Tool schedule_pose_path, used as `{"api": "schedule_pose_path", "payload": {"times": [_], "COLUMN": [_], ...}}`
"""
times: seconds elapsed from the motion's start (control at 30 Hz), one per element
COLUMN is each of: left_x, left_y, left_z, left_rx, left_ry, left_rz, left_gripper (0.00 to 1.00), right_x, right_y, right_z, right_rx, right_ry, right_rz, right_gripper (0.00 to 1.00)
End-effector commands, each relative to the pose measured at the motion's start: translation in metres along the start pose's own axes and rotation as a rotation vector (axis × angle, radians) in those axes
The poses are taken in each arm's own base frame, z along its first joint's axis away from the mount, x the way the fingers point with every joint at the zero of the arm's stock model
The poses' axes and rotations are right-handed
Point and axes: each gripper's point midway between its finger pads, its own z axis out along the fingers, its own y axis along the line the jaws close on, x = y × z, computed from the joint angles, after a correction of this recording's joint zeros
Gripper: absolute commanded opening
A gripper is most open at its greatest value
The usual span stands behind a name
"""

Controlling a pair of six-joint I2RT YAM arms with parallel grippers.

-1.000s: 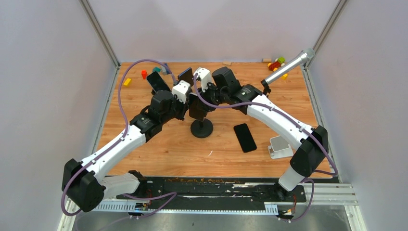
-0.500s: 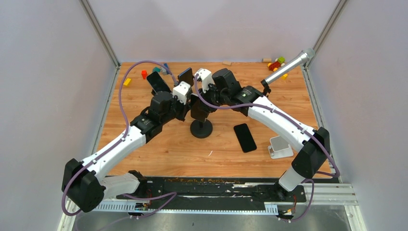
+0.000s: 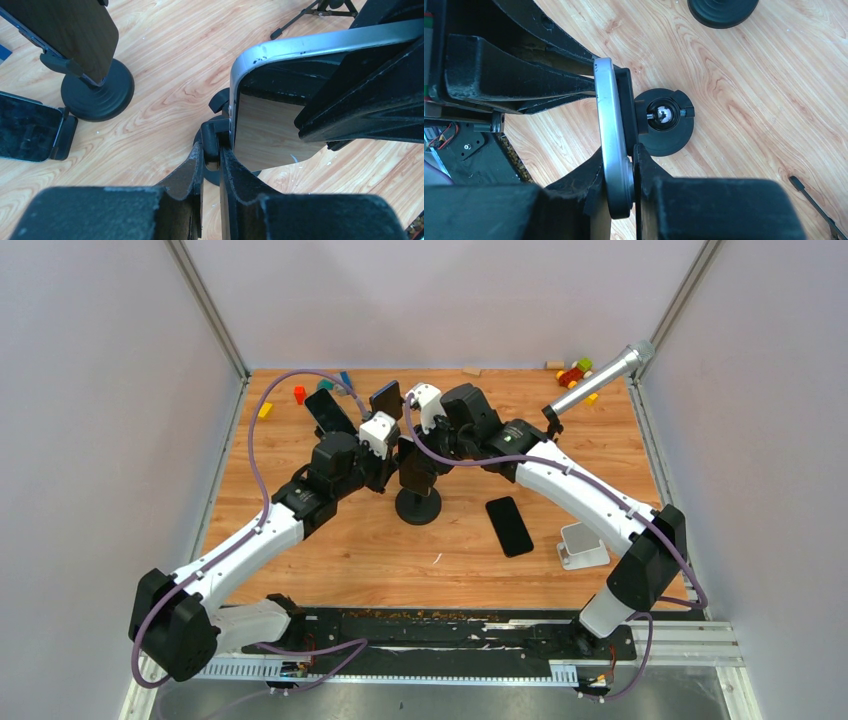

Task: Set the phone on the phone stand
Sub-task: Install the phone on the phone stand.

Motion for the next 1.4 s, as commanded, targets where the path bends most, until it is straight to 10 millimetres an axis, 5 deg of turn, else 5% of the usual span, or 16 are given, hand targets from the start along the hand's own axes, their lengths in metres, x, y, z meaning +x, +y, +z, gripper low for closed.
{"api": "schedule_pose_path", "payload": {"times": [0.0,1.0,1.37], "left_x": [0.002,-0.001,0.002], "left_y": [-0.079,-0.097,-0.066], "left_z": [-0.018,-0.031,-0.021], "left_rx": [0.377,0.505,0.314], "left_ry": [0.007,-0.021,0.002], "left_rz": [-0.01,-0.017,-0.005], "left_gripper": [0.0,0.05,0.1], "right_x": [0.06,0.05,0.052], "right_y": [-0.103,-0.104,-0.111], "right_z": [0.031,0.036,0.033], "right_rx": [0.421,0.408,0.466], "right_ry": [0.172,0.076,0.099], "right_rz": [-0.001,-0.08,-0.075], "right_gripper": [0.0,0.0,0.0]}}
